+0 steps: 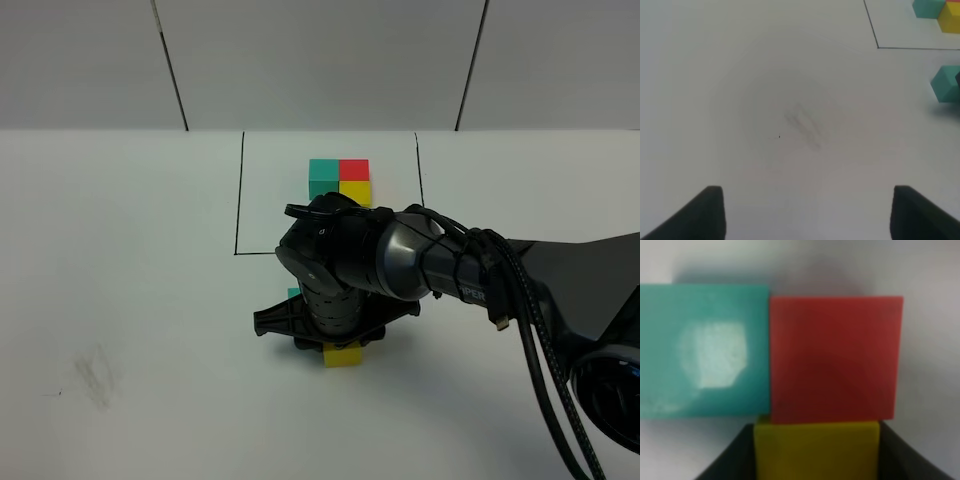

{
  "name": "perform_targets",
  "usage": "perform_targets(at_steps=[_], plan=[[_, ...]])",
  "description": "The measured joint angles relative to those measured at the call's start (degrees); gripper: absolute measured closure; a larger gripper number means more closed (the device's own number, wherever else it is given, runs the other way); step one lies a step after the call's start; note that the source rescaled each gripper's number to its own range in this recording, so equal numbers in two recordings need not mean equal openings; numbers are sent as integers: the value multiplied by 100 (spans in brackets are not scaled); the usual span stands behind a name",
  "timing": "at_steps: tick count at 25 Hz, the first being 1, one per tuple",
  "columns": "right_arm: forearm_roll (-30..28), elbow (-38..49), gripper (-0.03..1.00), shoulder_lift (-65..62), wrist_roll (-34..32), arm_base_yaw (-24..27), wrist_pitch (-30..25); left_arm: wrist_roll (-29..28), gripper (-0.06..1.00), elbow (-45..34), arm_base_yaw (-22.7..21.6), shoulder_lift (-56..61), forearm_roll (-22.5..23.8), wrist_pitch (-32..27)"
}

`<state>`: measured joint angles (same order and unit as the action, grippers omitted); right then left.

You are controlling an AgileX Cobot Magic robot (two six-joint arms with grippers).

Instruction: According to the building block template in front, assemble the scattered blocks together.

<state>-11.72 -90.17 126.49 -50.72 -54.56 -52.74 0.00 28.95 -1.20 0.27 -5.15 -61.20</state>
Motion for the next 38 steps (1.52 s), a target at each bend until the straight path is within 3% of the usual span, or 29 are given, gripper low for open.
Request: perform_targets(at_steps=[25, 38], plan=[[-63, -11, 75, 7, -255, 0, -142, 0, 39, 0, 0, 0, 0, 0], [-63, -11, 72, 21, -35, 0, -197, -33, 39, 0, 0, 0, 0, 0]])
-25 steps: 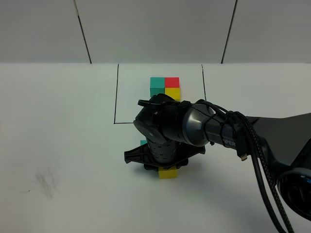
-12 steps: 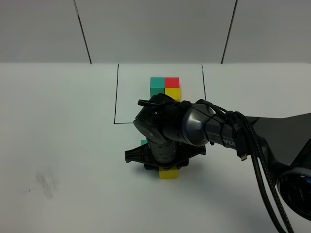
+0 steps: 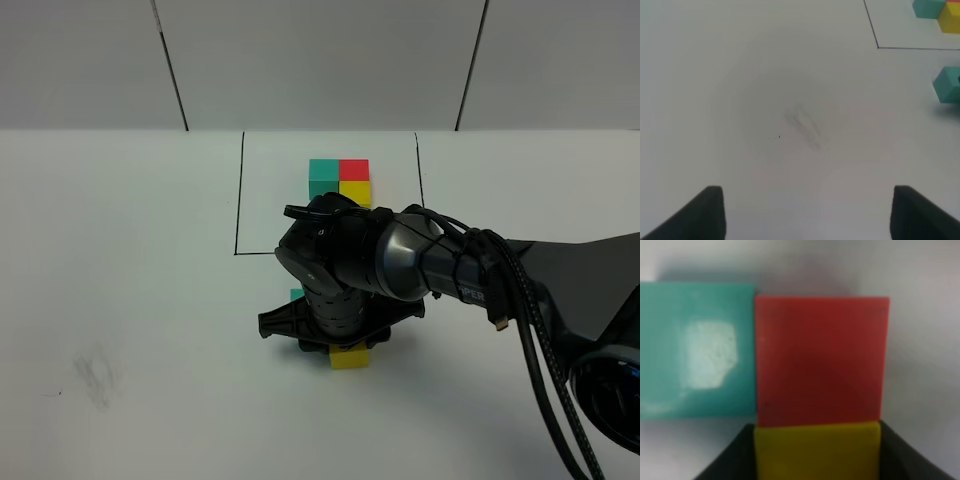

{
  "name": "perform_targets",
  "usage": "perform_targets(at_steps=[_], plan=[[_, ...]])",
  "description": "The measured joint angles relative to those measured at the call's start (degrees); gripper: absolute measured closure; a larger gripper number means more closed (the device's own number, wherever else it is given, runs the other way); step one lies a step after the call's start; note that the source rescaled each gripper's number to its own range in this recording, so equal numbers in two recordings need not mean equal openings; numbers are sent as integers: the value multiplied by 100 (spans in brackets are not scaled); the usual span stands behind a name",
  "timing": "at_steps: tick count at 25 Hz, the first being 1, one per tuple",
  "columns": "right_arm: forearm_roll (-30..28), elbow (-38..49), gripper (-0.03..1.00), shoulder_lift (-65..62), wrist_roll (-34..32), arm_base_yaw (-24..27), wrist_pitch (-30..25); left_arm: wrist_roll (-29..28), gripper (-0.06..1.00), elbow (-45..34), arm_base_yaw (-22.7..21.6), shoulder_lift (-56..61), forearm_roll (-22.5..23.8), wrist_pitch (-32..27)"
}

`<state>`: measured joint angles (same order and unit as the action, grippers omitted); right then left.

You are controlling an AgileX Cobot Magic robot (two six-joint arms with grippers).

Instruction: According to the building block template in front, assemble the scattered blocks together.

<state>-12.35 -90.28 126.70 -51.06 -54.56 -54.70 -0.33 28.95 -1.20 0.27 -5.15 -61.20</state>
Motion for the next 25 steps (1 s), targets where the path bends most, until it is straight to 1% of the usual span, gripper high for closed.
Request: perform_targets(at_steps=[5, 8, 16, 18, 21, 25], plan=[[90, 23, 60, 104, 193, 0, -80, -5, 39, 0, 0, 0, 0, 0], [101, 23, 55, 104, 262, 0, -80, -10, 39, 0, 0, 0, 0, 0], [119, 23, 53, -288, 387, 0, -97, -10, 39, 0, 0, 0, 0, 0], [119, 23, 51, -444, 415, 0, -140, -10, 39, 0, 0, 0, 0, 0], [124, 27, 38, -643, 520, 0, -235, -10, 39, 0, 0, 0, 0, 0], [93, 27, 8, -907, 677, 0, -387, -10, 39, 0, 0, 0, 0, 0]])
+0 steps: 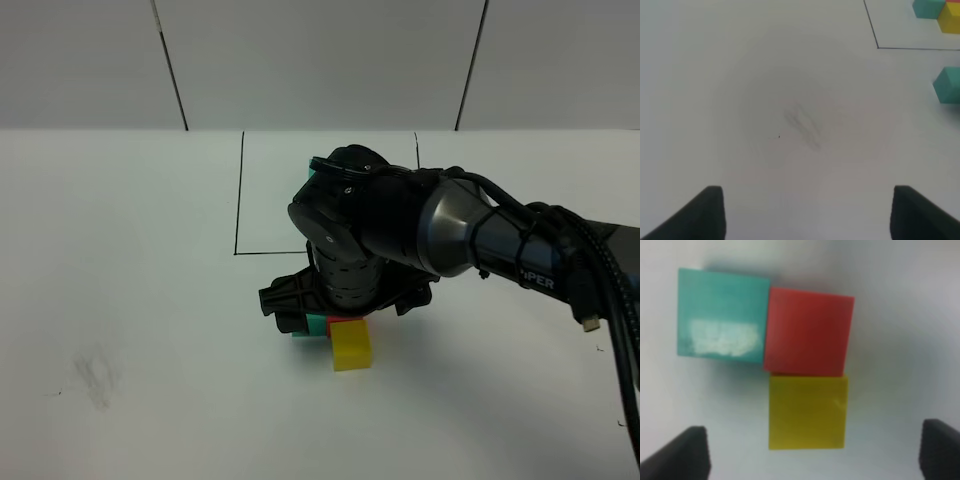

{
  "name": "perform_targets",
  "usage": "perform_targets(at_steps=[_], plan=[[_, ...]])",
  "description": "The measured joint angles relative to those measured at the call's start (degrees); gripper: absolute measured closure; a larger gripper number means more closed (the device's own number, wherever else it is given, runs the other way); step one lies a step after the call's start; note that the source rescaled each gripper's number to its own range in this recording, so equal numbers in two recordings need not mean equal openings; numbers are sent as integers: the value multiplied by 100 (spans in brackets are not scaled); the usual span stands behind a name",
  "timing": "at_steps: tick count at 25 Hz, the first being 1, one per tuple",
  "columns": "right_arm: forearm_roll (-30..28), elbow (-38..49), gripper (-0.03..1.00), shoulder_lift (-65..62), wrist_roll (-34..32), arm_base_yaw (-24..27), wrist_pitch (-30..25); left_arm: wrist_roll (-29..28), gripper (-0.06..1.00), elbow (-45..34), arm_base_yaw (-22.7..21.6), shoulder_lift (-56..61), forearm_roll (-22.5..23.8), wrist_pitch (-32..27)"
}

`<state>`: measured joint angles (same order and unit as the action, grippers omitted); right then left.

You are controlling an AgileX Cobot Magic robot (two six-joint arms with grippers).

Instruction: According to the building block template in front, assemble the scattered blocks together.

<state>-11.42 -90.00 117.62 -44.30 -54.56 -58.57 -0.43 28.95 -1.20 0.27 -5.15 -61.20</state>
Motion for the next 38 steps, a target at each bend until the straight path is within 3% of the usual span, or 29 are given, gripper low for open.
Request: perform_targets(at_steps=[3, 7, 13, 16, 19, 23, 31, 34, 38], plan=[[-103, 0, -3, -147, 139, 0, -148, 0, 39, 0, 0, 0, 0, 0], [-384, 0, -3, -448, 482, 0, -418, 0, 39, 0, 0, 0, 0, 0], [-1533, 0, -3, -1252, 964, 0, -1017, 0, 39, 0, 0, 0, 0, 0], [-2116, 0, -3, -1721, 1565, 20, -1053, 0, 39, 0, 0, 0, 0, 0], [-2306, 0, -3, -2282, 2383, 186, -1060, 0, 39, 0, 0, 0, 0, 0], [-2057, 0, -3, -3038, 3734, 755, -1074, 0, 39, 0, 0, 0, 0, 0], [-392, 0, -3, -4864, 6225, 2704, -1104, 0, 39, 0, 0, 0, 0, 0], [-118, 36, -3, -5604, 6495, 3357, -1106, 0, 39, 0, 0, 0, 0, 0], [-184, 538, -3, -6883, 6533, 3933, -1106, 0, 39, 0, 0, 0, 0, 0]])
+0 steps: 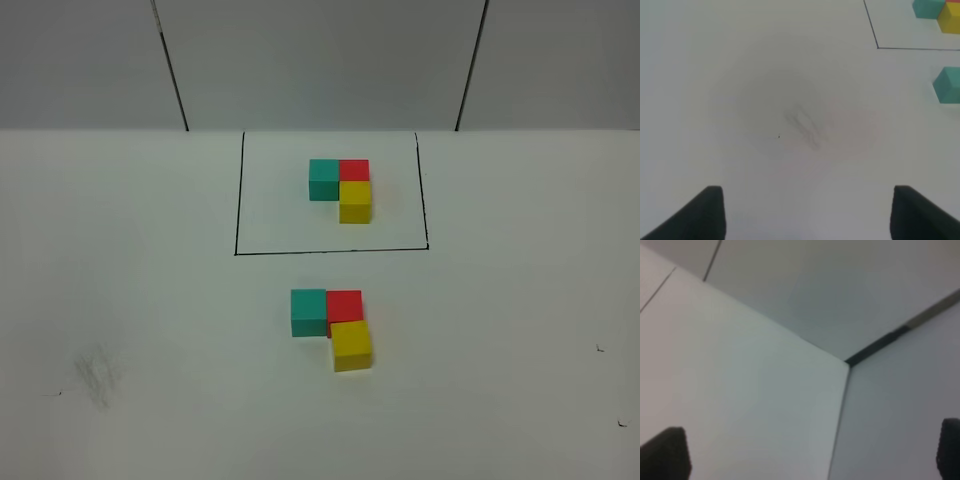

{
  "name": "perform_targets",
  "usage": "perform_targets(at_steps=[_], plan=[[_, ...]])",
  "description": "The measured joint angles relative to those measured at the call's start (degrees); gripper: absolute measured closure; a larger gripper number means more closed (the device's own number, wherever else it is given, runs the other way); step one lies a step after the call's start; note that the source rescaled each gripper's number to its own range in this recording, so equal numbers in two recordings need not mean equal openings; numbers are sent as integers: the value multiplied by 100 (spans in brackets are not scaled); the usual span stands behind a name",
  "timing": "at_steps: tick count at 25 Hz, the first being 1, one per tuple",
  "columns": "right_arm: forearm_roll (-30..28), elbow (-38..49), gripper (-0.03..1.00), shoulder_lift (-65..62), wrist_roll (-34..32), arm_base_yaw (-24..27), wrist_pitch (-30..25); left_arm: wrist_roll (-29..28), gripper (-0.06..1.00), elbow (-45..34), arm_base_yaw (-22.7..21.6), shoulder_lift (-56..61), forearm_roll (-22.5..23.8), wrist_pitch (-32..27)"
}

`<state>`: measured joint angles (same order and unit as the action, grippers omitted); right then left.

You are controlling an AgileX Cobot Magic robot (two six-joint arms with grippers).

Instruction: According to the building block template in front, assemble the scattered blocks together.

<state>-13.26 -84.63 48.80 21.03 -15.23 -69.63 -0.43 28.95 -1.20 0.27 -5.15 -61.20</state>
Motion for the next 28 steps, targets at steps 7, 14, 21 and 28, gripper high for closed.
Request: perform_targets(at_steps=[7, 14, 21, 28], plan=[[-180, 1721, 3, -2765, -874, 140, -49, 0, 39, 0, 0, 0, 0, 0], [415, 3150, 20, -4556, -2370, 140, -53, 43, 39, 0, 0, 0, 0, 0], [1425, 4567, 23, -4924, -2396, 140, 676, 43, 39, 0, 0, 0, 0, 0], [1919, 5544, 24, -4924, -2342, 140, 1003, 43, 39, 0, 0, 0, 0, 0]])
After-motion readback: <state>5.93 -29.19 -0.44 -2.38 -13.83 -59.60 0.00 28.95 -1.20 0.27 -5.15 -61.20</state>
